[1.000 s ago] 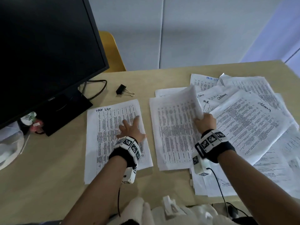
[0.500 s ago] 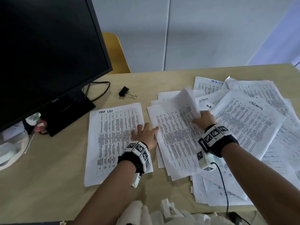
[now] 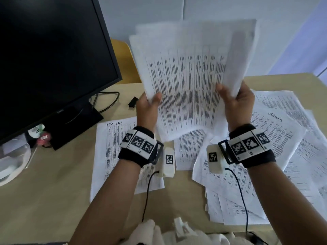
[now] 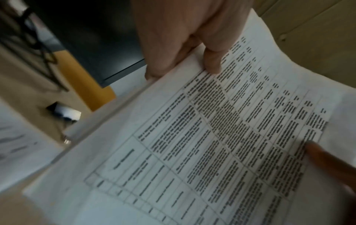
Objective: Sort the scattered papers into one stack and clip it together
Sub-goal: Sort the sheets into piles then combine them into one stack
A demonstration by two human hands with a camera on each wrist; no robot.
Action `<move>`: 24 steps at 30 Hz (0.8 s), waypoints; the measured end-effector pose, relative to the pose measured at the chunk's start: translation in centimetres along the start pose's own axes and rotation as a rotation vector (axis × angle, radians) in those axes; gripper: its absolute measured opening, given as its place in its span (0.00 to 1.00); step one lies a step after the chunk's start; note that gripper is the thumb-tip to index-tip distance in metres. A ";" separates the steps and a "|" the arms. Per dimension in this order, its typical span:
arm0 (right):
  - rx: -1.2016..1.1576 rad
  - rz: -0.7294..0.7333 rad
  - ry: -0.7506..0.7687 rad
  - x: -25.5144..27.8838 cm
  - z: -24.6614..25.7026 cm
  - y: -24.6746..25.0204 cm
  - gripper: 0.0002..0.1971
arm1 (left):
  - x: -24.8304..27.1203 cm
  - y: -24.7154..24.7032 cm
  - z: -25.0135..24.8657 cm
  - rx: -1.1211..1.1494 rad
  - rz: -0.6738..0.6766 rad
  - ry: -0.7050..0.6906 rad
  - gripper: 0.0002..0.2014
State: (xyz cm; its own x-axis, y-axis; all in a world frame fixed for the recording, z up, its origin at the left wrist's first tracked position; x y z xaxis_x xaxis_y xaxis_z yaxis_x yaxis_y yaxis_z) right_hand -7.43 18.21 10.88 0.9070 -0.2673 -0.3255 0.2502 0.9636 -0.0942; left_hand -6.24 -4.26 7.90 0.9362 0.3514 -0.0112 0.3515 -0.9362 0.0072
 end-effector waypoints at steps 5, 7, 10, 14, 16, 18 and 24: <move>-0.030 -0.022 0.080 0.9 1.0 -0.2 0.12 | 0.3 0.5 -1.7 0.172 0.026 -0.085 0.21; -0.019 -0.020 0.021 1.8 -0.3 -0.1 0.14 | 0.5 0.5 -0.6 0.184 0.050 -0.055 0.27; 0.023 -0.033 -0.106 3.0 -2.3 0.1 0.16 | 1.5 0.1 1.6 0.135 0.077 0.032 0.14; 0.023 -0.031 -0.172 3.4 -2.7 -0.1 0.15 | 1.9 0.4 2.3 0.048 -0.021 0.073 0.06; 0.033 -0.046 -0.157 3.0 -2.6 -0.4 0.13 | 1.5 1.0 1.1 0.060 -0.067 0.025 0.11; 0.061 -0.009 -0.149 3.0 -2.8 -1.2 0.12 | 0.7 2.1 -0.3 0.083 -0.118 -0.016 0.07; 0.283 0.330 -0.244 5.3 -5.4 -6.2 0.13 | -2.5 9.2 -1.0 -0.074 -0.402 -0.052 0.05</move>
State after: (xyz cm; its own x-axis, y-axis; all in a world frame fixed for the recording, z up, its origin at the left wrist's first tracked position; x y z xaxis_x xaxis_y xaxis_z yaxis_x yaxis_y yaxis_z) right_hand -5.95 10.82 4.69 0.9977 0.0279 -0.0620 -0.0118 0.9690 0.2467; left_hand -5.31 -13.73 9.00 0.7231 0.6862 -0.0786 0.6906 -0.7205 0.0633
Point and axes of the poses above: each hand's wrist, its own x-axis away from the middle knuckle, its own y-axis out of the back of the hand, z = x × y, the point moved 5 cm from there along -x, towards the middle knuckle, and after that the axes turned 4 degrees about -x, right-handed, at the moved point
